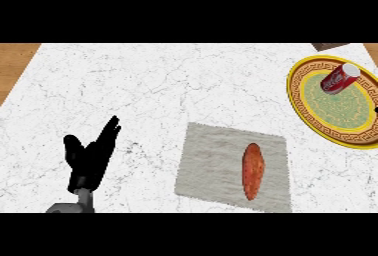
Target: Pick the can from the placemat and place it in the plate
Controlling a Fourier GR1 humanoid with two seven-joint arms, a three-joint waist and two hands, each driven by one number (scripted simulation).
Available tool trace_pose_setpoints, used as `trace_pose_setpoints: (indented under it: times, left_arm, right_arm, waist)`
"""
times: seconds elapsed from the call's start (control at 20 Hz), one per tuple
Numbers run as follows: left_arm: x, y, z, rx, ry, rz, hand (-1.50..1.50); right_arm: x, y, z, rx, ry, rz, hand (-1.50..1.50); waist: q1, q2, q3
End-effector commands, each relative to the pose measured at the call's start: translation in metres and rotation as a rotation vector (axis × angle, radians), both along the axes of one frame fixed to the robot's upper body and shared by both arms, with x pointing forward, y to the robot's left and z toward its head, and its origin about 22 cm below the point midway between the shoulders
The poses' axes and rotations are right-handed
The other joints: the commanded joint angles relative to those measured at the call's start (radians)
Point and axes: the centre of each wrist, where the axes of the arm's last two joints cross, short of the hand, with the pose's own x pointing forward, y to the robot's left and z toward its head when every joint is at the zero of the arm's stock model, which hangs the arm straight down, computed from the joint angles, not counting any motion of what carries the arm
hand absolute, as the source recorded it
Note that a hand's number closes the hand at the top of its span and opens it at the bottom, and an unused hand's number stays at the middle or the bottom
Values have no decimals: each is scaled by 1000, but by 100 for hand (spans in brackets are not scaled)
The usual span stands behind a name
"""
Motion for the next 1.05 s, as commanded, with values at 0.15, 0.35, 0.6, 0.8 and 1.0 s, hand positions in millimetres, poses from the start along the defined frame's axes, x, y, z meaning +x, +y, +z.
trace_pose_setpoints:
  times: [0.15,0.35,0.6,0.8,1.0]
  left_arm:
    - [-5,1,-1,-12,45,-9,0]
    - [0,13,-21,-8,41,13,0]
    - [-8,2,-15,-13,51,6,0]
    - [-25,5,-21,0,53,15,0]
    - [-21,-1,-11,-6,65,12,0]
  right_arm:
    - [-47,-39,-1,8,18,160,-150]
    - [-71,-48,-15,-38,66,161,-150]
    - [-101,-53,-35,-102,123,223,-150]
    - [-105,-38,-58,-118,126,189,-150]
    - [-119,-55,-45,-125,146,190,-150]
  waist:
    - [-6,0,-4]
    - [-17,-3,-6]
    - [-25,-8,-7]
    - [-28,-11,-8]
    - [-25,-10,-7]
